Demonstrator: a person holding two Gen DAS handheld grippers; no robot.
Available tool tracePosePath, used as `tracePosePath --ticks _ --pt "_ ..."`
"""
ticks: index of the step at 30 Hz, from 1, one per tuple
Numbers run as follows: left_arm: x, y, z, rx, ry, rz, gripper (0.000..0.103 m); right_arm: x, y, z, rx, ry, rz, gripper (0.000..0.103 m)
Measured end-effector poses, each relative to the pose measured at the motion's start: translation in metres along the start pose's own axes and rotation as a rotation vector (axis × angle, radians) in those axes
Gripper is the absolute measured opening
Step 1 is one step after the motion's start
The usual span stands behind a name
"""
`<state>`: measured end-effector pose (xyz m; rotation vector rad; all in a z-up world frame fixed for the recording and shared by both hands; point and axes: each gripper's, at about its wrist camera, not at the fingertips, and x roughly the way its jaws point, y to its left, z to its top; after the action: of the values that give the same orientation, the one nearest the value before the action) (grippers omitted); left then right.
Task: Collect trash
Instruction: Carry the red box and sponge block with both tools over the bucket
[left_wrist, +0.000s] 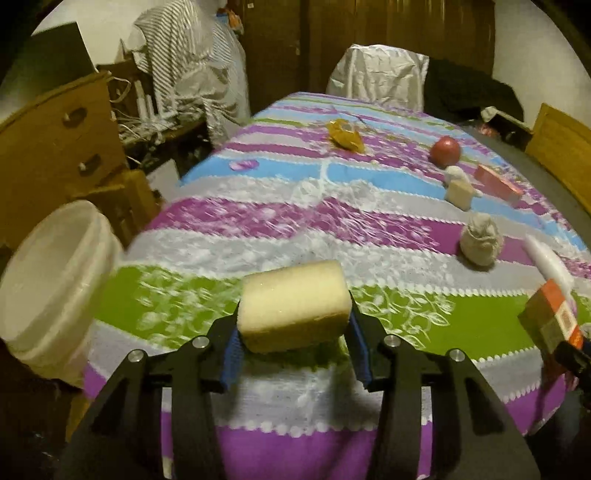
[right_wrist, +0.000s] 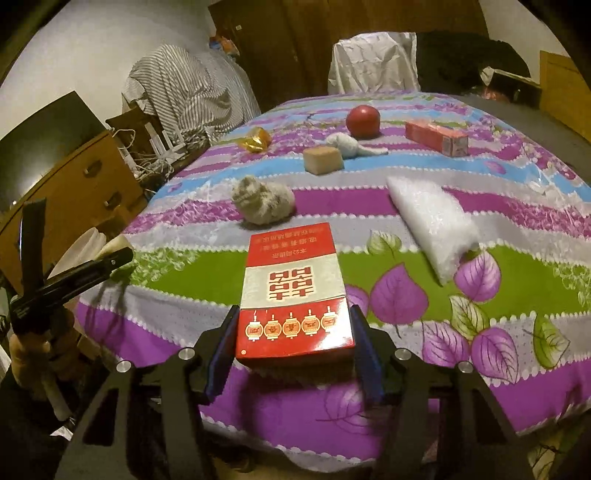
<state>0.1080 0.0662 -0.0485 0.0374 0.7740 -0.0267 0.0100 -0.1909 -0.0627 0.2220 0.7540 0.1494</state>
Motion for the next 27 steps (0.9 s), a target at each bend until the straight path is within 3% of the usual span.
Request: tracePosePath --ticks 6,16,27 --pt "-0.021 0.022 0.024 -0.039 -0.028 0.096 0.046 0.0 0.041 0.033 -0.082 -0.054 0.063 0.059" --pt "-0.057 0.106 0.057 -0.118 -0.125 0.279 0.046 0.016 0.164 0.116 -0.273 -0.135 0.235 0.059" --pt "-0.078 0.203 0.064 -0.212 -0.15 0.423 0.046 0.061 0.31 0.171 -0.427 -0.052 0.377 0.059"
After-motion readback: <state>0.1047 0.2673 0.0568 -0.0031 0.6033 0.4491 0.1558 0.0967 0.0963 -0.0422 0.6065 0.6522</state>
